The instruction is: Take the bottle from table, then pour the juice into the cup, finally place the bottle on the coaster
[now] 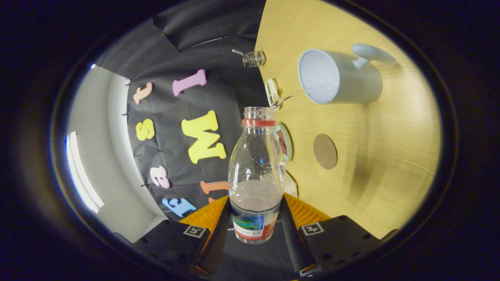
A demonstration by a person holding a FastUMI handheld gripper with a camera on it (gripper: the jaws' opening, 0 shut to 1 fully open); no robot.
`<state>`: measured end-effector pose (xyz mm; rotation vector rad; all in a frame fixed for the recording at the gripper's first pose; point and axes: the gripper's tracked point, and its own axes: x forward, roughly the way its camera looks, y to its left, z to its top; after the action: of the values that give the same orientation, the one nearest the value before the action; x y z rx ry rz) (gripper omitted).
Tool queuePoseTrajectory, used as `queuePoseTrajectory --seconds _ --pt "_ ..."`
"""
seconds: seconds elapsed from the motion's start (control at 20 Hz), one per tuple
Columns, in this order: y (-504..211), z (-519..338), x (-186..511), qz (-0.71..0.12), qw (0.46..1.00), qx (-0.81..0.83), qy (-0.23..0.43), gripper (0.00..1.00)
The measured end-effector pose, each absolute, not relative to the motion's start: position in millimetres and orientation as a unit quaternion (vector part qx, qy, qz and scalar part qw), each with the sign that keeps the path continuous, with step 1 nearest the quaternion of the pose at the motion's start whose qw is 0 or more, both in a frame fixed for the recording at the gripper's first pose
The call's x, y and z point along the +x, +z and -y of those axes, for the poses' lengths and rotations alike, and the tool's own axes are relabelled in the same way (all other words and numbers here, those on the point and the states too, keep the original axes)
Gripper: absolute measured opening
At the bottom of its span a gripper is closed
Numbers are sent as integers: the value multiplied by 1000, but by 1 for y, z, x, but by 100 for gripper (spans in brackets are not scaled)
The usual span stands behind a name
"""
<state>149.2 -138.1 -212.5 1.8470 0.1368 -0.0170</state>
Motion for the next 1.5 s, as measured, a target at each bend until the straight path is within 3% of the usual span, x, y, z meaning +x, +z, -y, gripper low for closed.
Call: queuePoseTrajectory --seconds 1.5 --pt "-189 135 154 -11 520 854 18 73"
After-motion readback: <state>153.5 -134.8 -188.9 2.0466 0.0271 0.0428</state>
